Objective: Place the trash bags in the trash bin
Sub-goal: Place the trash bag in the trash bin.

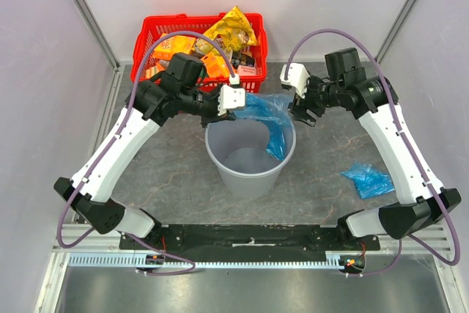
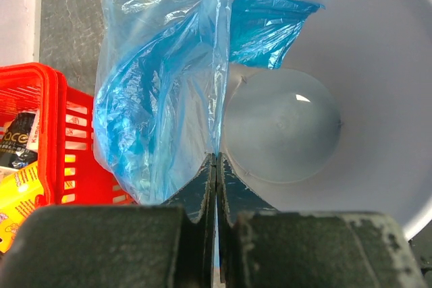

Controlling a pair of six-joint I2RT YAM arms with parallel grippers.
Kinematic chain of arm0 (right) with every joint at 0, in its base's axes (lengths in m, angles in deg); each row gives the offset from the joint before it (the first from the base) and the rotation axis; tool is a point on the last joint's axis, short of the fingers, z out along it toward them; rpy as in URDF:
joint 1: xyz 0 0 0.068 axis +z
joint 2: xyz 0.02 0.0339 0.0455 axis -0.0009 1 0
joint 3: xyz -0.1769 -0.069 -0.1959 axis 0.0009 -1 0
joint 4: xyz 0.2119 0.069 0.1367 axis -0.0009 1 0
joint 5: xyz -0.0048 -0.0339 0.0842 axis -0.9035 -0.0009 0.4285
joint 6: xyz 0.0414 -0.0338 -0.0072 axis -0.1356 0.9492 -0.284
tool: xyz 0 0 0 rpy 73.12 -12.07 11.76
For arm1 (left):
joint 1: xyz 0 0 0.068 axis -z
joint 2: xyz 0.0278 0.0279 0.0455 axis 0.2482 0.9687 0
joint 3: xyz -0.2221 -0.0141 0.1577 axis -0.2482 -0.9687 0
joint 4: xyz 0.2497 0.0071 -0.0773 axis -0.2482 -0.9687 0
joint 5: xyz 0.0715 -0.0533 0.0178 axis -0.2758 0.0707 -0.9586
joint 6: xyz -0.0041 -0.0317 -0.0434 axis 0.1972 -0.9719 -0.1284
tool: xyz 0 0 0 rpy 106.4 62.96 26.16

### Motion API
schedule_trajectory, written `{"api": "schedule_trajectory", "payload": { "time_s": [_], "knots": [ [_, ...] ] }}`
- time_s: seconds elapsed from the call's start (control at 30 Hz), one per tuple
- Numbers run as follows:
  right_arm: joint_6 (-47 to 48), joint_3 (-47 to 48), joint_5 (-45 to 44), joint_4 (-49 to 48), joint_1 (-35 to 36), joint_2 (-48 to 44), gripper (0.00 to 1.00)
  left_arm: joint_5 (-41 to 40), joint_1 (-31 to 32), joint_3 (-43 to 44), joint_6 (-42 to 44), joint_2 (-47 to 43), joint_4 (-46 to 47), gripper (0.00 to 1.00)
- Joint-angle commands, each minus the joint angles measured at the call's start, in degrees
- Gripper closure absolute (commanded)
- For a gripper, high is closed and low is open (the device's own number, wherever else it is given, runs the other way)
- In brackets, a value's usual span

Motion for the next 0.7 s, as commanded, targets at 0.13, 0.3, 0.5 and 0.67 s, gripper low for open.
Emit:
{"api": "schedule_trajectory", "payload": {
  "time_s": [0.13,0.3,0.5,0.67],
  "knots": [
    [0.1,-1.0,4.2,-6.0,-0.1,0.5,0.32,2.0,0.3,0.3,-1.9,-1.7,1.4,0.98],
    [-0.1,-2.0,4.7,-6.4,0.0,0.0,0.68,2.5,0.3,-0.4,-2.0,-2.6,1.4,0.98],
    [-0.4,-3.2,3.8,-6.0,0.0,-2.1,0.98,2.7,0.3,-2.2,-2.0,-4.5,1.4,0.98],
    [-1.1,-3.9,2.1,-5.9,0.0,-4.5,1.00,2.4,0.3,-3.6,-2.1,-6.7,1.4,0.98]
  ]
}}
